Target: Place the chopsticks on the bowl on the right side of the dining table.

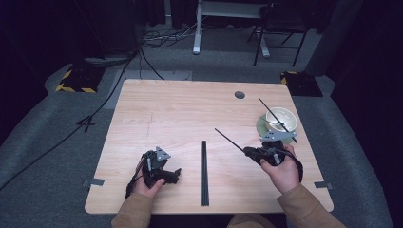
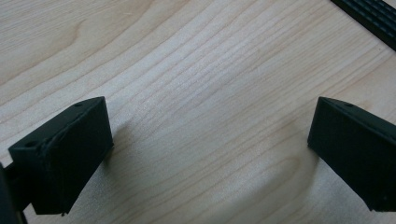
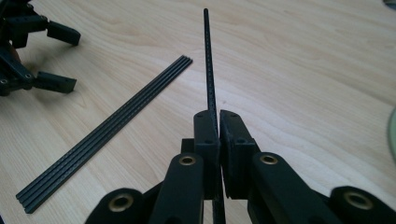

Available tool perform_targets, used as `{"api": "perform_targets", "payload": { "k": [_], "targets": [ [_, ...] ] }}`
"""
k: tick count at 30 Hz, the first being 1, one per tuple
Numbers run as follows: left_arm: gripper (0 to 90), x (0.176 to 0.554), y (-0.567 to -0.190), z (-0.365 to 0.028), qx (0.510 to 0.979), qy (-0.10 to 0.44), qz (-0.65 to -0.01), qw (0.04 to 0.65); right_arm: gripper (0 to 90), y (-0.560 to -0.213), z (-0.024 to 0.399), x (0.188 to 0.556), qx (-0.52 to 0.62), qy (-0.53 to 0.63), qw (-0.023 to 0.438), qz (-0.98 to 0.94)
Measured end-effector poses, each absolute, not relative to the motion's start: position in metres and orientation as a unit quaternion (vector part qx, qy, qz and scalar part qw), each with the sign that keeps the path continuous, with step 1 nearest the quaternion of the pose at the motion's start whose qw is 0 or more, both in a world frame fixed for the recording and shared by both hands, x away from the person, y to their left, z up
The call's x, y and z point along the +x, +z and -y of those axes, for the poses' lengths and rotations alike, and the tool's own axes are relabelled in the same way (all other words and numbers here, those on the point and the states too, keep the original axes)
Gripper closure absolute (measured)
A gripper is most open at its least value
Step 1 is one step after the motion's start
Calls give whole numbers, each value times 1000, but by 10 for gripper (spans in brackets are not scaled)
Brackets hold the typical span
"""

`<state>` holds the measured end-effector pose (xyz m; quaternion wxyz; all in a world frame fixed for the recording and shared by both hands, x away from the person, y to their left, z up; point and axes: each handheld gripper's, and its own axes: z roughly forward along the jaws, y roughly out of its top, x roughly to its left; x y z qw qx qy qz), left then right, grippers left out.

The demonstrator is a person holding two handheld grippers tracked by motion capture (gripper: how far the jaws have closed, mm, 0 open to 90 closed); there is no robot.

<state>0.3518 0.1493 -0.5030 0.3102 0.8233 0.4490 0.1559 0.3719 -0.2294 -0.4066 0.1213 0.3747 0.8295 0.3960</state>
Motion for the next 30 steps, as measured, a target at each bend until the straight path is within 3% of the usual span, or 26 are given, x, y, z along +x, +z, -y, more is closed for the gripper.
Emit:
{"api": "perform_targets", "payload": {
  "k": [9,30],
  "targets": [
    [1,356,-502,-147,825,158,-447,308,866,-380,246,375,380,400,165,-817],
    [3,353,-503,-147,823,153,-450,310,866,-349,290,408,404,403,207,-795]
  ]
}}
